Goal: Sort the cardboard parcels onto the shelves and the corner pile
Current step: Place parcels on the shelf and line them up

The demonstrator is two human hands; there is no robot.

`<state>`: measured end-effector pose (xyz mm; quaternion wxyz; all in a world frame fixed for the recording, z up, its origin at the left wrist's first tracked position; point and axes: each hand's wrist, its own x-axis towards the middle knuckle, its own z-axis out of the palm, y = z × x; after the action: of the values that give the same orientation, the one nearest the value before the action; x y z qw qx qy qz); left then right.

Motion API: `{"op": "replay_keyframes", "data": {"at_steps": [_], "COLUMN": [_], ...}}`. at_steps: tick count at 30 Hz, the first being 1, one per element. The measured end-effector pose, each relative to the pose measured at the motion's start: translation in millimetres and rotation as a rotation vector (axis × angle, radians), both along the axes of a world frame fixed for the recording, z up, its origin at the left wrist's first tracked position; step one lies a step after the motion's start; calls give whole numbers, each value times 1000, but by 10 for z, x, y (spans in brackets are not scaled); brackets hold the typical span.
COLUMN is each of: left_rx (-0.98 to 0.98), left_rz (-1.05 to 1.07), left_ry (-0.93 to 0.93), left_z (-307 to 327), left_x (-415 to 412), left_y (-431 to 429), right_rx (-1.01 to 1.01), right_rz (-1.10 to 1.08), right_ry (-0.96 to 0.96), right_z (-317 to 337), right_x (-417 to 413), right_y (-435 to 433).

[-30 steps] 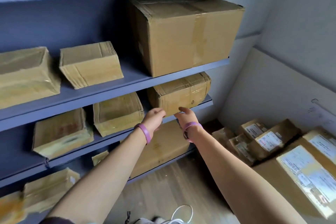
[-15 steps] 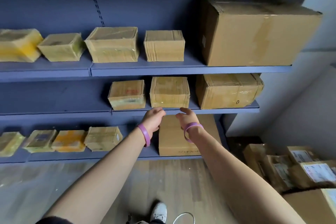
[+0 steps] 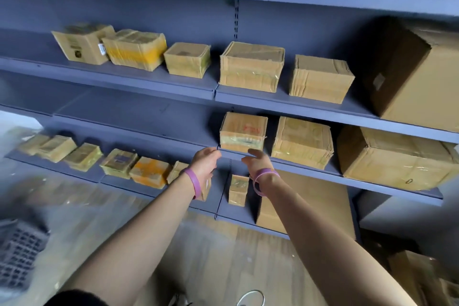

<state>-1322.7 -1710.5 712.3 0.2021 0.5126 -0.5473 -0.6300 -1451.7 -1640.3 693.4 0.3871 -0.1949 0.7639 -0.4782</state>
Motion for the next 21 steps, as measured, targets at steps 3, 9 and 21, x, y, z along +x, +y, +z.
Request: {"op": "replay_keyframes", "data": {"at_steps": [3,9,21], "left_rx": [15,42,7], "left_rz": [16,-5,-173], "left_ry": [-7,-24,-74], "left_z": [-36,-144,-300], "left_x": [249,534,120], "left_y": [-389,-1131,-1862], "right_rx": [16,58,137], "right_rz": [-7,-6,-178], "right_ry": [-10,32,16], "right_z": [-26,-93,-256], "right_x": [237,706,328], "right_y": [-372,-1074,-1437]}}
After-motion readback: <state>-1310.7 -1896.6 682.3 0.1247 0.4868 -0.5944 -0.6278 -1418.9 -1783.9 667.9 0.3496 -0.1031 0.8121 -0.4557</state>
